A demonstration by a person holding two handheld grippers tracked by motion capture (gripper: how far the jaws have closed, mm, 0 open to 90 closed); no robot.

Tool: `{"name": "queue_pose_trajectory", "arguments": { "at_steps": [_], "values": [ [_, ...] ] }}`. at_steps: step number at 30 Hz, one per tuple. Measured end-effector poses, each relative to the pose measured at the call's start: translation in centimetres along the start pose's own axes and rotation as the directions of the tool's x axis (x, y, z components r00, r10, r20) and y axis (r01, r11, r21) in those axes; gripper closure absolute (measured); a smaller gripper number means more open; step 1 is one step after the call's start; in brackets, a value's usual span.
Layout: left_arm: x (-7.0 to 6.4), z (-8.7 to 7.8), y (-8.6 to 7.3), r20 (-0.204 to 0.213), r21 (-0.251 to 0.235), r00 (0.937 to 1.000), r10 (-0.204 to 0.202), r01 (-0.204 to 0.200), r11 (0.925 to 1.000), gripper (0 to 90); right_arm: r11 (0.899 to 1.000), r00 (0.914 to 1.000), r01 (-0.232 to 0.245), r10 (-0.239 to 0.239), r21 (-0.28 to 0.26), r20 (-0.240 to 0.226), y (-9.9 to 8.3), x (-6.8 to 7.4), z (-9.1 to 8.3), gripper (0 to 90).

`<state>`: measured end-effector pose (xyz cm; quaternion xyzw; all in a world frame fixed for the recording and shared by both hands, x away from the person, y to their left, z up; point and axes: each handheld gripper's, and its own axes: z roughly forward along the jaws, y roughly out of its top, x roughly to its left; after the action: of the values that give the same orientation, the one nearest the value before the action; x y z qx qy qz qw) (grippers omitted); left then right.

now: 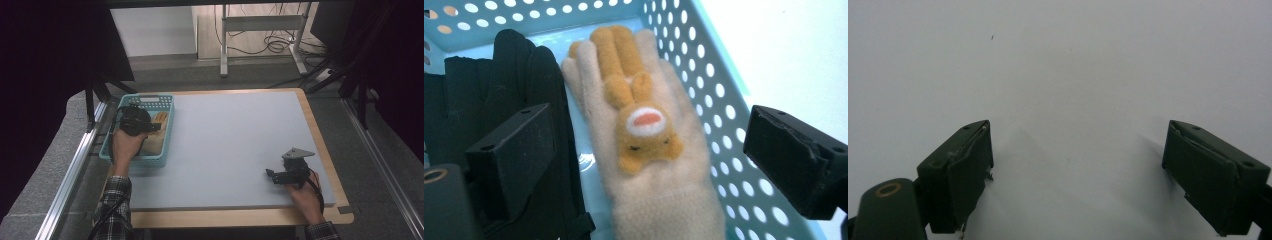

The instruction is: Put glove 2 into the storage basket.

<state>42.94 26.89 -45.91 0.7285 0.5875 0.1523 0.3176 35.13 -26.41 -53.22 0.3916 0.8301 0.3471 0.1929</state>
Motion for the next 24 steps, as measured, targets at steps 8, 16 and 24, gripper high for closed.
{"name": "queue_pose_trajectory", "arguments": {
  "at_steps": [8,16,24],
  "values": [
    [-0.2,-0.9,-0.4,0.016,-0.013,0.9997,0.02,-0.02,0.9997,3.9,1.0,1.0,0.0,0.0,0.0,0.0,0.0,0.0,0.0,12.4],
    [-0.8,-1.8,-0.9,0.028,-0.038,0.9982,0.053,-0.051,0.9979,2.8,1.0,1.0,0.0,0.0,0.0,-0.001,0.0,0.0,0.0,12.4],
    [-1.5,-2.4,-1.6,0.052,-0.065,0.9954,0.081,-0.077,0.9949,1.9,1.0,1.0,0.0,0.0,0.001,0.0,0.0,0.0,0.0,12.4]
  ]
}}
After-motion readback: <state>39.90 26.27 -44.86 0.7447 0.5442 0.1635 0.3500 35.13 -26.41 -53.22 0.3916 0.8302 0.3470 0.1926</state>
